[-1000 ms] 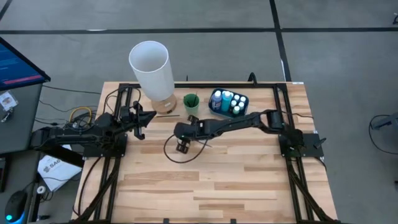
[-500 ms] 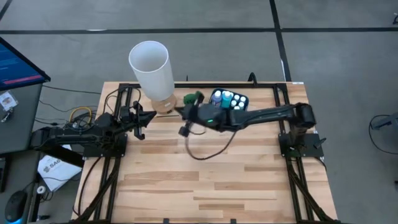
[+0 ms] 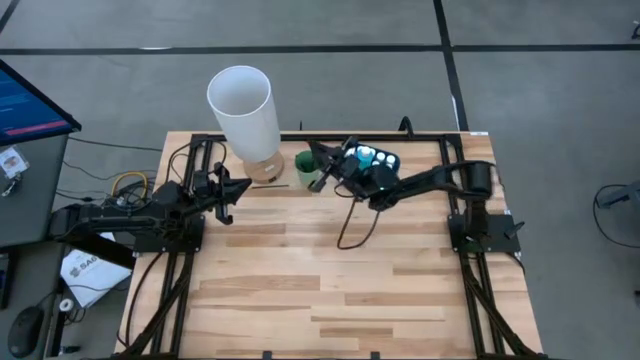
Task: Pick & Place Paint Supplies
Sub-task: Put the bottom gold paint brush into the green cup
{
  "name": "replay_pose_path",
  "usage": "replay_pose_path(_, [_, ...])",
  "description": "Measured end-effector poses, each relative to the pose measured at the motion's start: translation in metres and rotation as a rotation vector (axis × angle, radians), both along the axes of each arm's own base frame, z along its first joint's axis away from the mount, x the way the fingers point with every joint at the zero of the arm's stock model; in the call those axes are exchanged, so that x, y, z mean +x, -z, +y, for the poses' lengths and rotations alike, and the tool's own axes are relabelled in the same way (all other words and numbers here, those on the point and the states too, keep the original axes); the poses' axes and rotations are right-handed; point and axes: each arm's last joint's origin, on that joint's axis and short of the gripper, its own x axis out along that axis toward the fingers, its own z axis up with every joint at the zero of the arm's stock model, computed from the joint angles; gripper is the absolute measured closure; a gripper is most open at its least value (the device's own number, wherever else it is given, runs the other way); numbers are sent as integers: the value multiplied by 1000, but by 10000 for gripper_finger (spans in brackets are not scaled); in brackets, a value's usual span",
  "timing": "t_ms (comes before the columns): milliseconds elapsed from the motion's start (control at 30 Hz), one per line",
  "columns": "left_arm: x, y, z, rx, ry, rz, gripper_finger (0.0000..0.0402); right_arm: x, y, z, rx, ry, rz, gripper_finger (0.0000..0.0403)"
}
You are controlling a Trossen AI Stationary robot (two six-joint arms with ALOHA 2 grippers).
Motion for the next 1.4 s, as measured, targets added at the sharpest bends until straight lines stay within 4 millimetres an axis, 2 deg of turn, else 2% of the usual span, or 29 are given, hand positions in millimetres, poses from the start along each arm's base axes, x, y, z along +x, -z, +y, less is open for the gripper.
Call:
replay_pose_path(200, [0, 0, 0, 0, 0, 0, 399, 24, 20, -26, 28, 15, -67, 403])
replay_pose_path(367, [0, 0, 0, 0, 0, 0, 399, 37, 30, -35, 38, 33, -66, 403])
replay_pose_path(567, [0, 0, 0, 0, 0, 0, 399, 41, 48, -40, 69, 74, -24, 403])
replay_pose_path(1133, [0, 0, 0, 0, 0, 0, 399, 50, 67, -45, 137, 83, 182, 402])
replay_pose_path(1400, [0, 0, 0, 0, 0, 0, 399, 49, 67, -46, 152, 133, 179, 370])
